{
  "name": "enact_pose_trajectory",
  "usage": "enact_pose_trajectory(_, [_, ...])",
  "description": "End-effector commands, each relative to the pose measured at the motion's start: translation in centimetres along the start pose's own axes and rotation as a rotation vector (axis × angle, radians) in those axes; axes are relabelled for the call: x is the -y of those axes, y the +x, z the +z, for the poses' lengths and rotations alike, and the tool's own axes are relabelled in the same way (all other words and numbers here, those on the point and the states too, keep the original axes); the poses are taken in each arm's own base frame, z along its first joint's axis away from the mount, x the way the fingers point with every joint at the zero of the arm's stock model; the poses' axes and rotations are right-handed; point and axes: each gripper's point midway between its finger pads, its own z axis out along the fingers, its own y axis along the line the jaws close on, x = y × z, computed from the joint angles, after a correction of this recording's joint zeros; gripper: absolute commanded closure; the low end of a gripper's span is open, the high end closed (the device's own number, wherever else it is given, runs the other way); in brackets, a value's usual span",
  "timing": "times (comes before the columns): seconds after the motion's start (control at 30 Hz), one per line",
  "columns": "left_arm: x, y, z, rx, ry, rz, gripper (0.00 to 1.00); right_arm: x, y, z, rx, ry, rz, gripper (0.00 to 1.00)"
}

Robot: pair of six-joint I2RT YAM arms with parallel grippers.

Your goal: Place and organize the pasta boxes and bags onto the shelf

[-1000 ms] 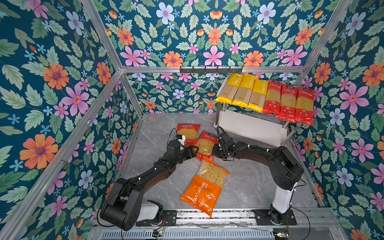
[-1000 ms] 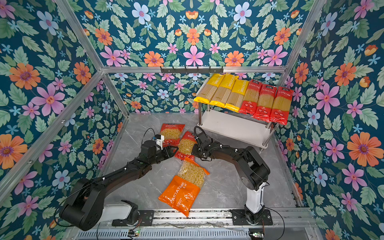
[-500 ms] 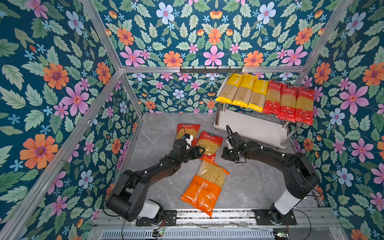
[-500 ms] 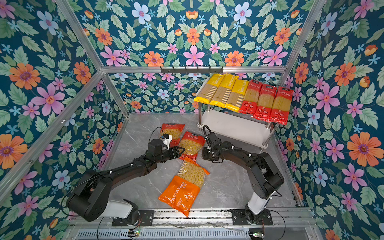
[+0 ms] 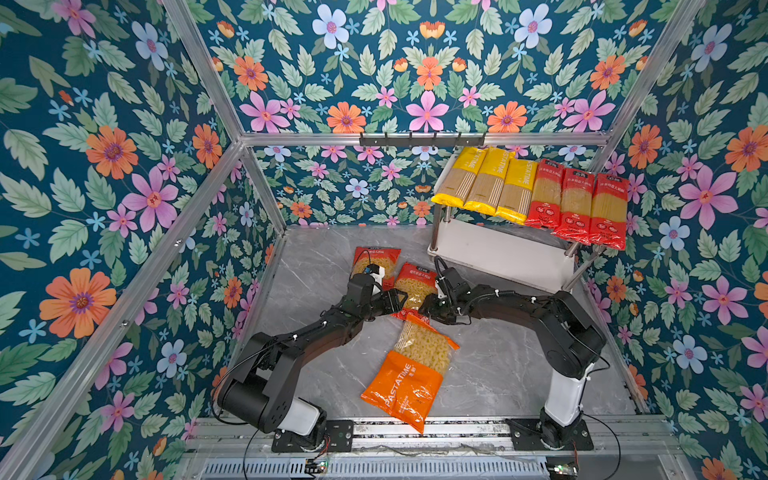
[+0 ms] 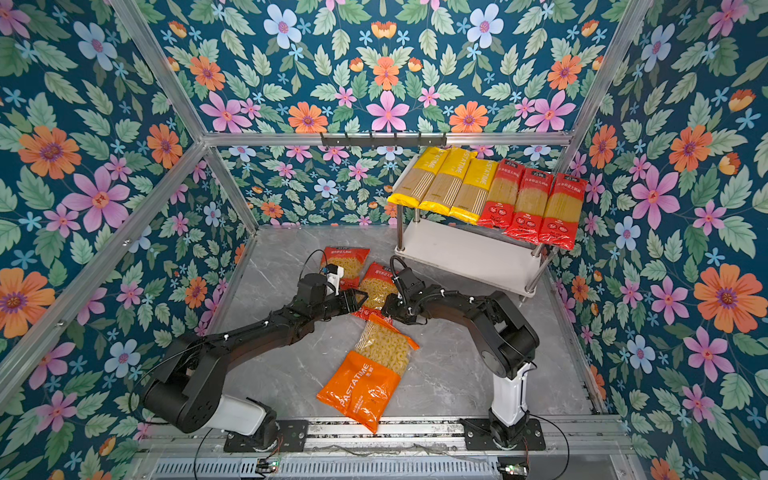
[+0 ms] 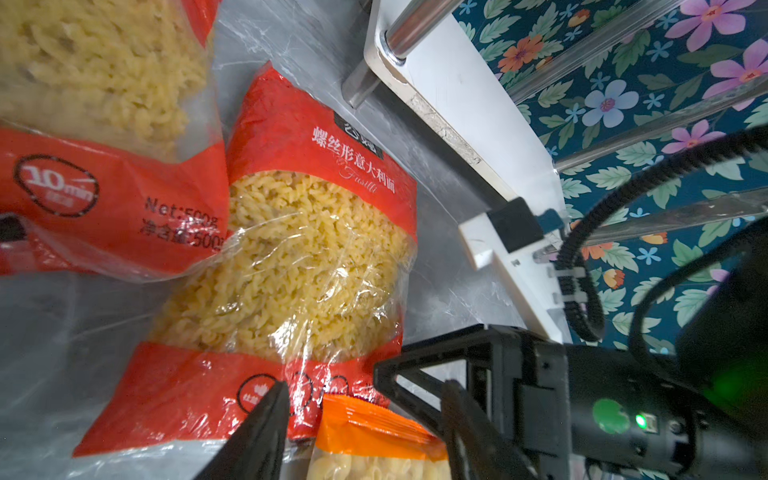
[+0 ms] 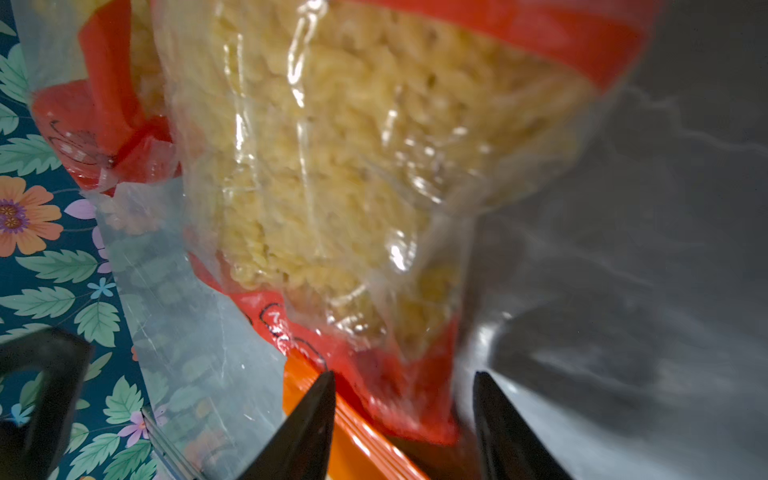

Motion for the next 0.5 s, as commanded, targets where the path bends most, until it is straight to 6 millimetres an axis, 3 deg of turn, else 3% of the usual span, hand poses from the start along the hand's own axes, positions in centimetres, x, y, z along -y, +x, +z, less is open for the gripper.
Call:
enact_pose_trajectory(0.0, [0.2,-0.4,-0.3,0.014,0.002,0.014,0.39,-0.3,-0.4,0.9,-0.002,0.012,0.019,0.55])
enact_pose_trajectory(0.17, [0.4,-0.6,-0.8,0.022,-0.002,0.030,0.39,0.5,-1.0,-0.3,0.012,0.089,-0.049,0.83])
enact_pose_trajectory(0.3, [0.6,-0.7,-0.7,0.021,0.006,0.030,0.39,2.0,-1.6,-2.8,0.012,0.139,-0.098,0.92])
enact_pose_trajectory(0.47, [1.0,-1.0,-0.5,0.026,0.025,0.027,0.39,4.3,-1.5,-6.1,-0.050,0.187,-0.181,0.95])
